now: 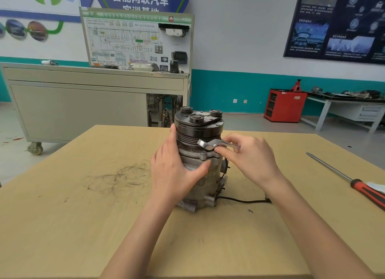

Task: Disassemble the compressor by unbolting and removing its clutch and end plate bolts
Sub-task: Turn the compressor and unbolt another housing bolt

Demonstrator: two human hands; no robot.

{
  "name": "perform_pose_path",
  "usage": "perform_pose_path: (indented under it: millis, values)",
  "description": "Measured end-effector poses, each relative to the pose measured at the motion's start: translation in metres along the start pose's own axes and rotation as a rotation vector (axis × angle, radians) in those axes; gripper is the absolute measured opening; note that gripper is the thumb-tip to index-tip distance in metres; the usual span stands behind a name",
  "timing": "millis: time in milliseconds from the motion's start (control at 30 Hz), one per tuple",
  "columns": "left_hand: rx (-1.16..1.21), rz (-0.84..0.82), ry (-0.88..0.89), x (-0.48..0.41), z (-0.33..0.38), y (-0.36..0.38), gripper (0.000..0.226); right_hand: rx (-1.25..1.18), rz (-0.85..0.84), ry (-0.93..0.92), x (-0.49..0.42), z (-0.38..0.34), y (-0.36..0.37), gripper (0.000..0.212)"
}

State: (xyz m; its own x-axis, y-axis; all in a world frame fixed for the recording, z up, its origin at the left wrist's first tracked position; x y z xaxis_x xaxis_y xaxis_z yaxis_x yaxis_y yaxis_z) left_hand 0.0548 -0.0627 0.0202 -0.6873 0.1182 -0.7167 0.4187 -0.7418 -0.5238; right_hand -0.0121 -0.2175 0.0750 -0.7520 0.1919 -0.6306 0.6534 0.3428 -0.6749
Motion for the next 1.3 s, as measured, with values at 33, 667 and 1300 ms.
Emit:
perform_pose_path:
  millis: [33, 667, 1300]
  values:
    - [-0.001, 0.000, -0.001, 0.000, 0.000, 0.000, 0.112, 0.017, -0.029, -0.004, -0.001, -0.001, 0.001, 0.021]
    - [0.001, 0.013, 0.005, 0.000, 0.000, 0.000, 0.111, -0.009, -0.117, -0.032, -0.010, -0.006, 0.004, 0.022]
    - [0.002, 0.006, 0.008, 0.000, -0.002, 0.002, 0.111, -0.384, -0.205, -0.076, -0.016, -0.005, -0.006, 0.012]
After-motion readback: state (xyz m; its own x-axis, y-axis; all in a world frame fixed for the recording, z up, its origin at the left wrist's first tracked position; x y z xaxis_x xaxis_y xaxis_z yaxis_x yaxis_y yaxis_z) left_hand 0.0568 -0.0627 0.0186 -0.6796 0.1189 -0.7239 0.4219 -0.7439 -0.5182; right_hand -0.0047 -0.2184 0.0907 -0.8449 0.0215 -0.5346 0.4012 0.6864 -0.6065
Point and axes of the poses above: each hand's wrist, its own x-axis away from the middle knuckle, its own y-axis out of the palm, z = x × y, the point moved 8 cm from there along -x, towards the middle knuckle, and after that the axes turned 4 degrees about -x, right-handed, at the moved point
